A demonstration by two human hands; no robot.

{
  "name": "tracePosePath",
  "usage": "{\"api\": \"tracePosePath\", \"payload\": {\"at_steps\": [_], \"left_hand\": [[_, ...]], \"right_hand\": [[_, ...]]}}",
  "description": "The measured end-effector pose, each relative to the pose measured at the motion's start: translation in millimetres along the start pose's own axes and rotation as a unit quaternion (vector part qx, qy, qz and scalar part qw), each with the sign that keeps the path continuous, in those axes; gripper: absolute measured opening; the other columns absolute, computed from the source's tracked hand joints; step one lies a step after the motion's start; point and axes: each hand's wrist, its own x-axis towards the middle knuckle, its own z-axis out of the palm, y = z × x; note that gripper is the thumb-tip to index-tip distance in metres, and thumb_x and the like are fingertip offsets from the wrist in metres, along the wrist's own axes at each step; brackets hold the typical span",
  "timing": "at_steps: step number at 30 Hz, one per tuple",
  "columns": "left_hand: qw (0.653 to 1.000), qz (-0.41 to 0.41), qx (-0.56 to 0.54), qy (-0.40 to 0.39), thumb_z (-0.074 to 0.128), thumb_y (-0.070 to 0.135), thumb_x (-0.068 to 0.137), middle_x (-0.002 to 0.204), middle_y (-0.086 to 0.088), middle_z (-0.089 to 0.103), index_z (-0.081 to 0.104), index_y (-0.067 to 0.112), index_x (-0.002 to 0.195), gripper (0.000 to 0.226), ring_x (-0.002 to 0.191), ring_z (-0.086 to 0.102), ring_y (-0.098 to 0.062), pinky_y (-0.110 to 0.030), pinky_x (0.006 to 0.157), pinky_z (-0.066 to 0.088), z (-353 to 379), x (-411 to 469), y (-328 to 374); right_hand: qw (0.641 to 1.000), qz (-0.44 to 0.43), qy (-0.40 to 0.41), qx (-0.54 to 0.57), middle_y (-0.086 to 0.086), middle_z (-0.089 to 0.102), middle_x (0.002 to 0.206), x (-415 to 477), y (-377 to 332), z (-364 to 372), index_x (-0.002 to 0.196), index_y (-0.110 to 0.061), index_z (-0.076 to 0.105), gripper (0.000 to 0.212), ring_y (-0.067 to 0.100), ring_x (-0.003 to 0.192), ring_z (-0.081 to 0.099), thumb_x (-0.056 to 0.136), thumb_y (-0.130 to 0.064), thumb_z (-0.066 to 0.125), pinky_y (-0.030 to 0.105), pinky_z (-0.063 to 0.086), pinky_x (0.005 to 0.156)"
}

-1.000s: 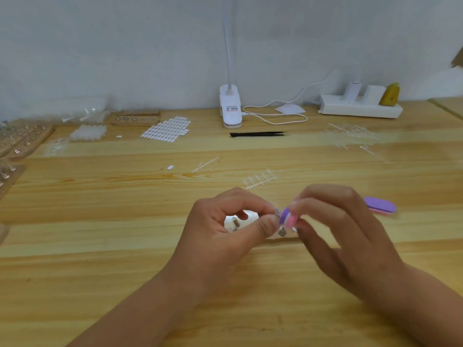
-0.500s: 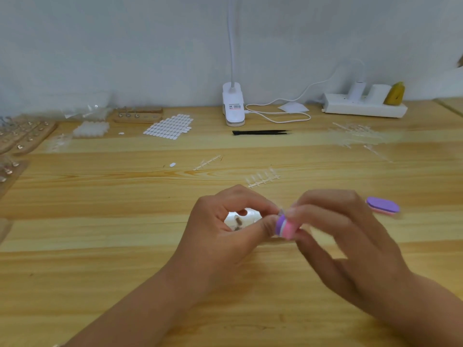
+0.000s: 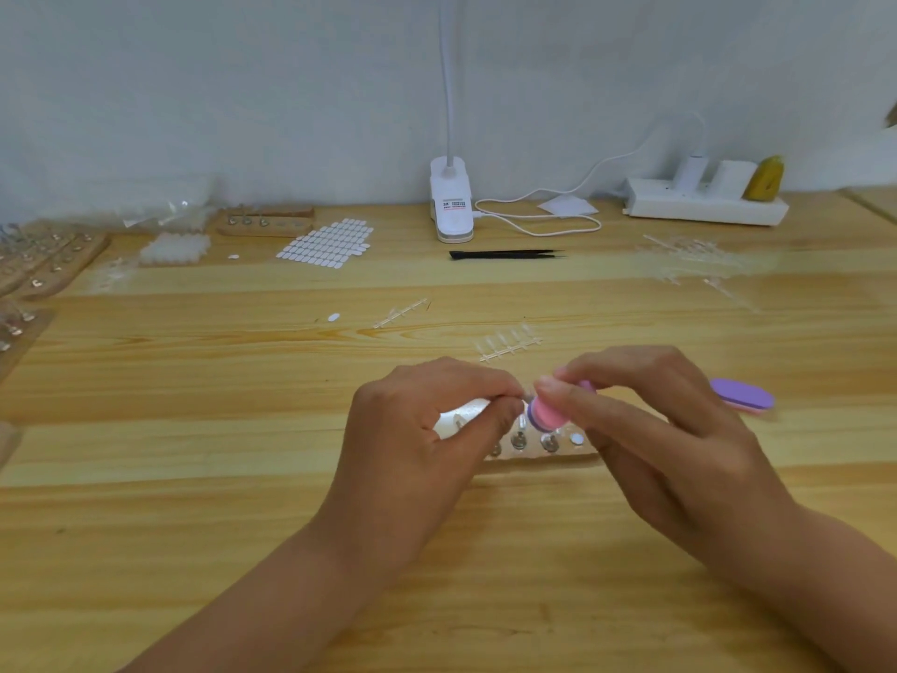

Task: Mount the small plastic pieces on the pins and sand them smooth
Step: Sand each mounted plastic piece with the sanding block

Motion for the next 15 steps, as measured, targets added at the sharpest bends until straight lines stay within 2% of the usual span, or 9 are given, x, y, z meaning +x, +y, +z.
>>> {"api": "tracePosePath", "payload": {"at_steps": [3,6,8,12,15], "left_hand": [[1.0,-0.011,0.002,-0.006,0.074,0.021,0.08,0.082,0.019,0.072,0.077,0.026,0.084,0.007,0.08,0.069,-0.003,-0.029,0.075,0.051,-0.9,0.6,-1.4],[1.0,0.002,-0.001,-0.02,0.073,0.018,0.081,0.079,0.016,0.072,0.077,0.025,0.084,0.009,0.077,0.068,-0.007,-0.027,0.072,0.05,0.6,0.6,0.0],[1.0,0.003,-0.002,-0.022,0.074,0.018,0.081,0.078,0.016,0.071,0.077,0.024,0.083,0.007,0.076,0.068,-0.006,-0.025,0.072,0.049,1.0,0.7,0.4],[1.0,-0.007,-0.004,-0.021,0.073,0.019,0.08,0.077,0.017,0.07,0.077,0.023,0.079,0.006,0.076,0.067,-0.006,-0.032,0.075,0.049,1.3,0.4,0.3],[0.999,0.024,0.026,-0.017,0.074,0.018,0.079,0.081,0.016,0.071,0.077,0.02,0.08,0.004,0.077,0.066,-0.001,-0.035,0.075,0.05,2.0,0.6,2.1]], "right_hand": [[1.0,0.002,0.016,0.011,0.009,0.064,0.114,-0.8,-4.2,3.0,0.127,-0.003,0.061,0.033,0.02,0.104,0.058,0.096,0.005,0.056,0.023,0.041,0.098],[1.0,-0.014,0.014,-0.001,0.01,0.064,0.113,-1.4,-6.6,5.9,0.128,-0.002,0.061,0.039,0.021,0.104,0.059,0.092,0.009,0.061,0.023,0.04,0.098],[1.0,0.005,0.022,-0.008,0.009,0.064,0.112,-0.6,-2.7,4.4,0.127,-0.003,0.062,0.038,0.022,0.102,0.06,0.091,0.009,0.062,0.023,0.042,0.096],[0.998,0.032,0.047,0.004,0.005,0.063,0.113,-1.0,-1.0,0.6,0.125,-0.006,0.063,0.031,0.025,0.097,0.063,0.096,0.002,0.06,0.032,0.049,0.088],[0.999,0.016,0.022,0.017,0.005,0.061,0.116,-3.3,-4.8,2.4,0.127,-0.005,0.063,0.033,0.022,0.101,0.061,0.096,0.002,0.06,0.026,0.045,0.093]]}}
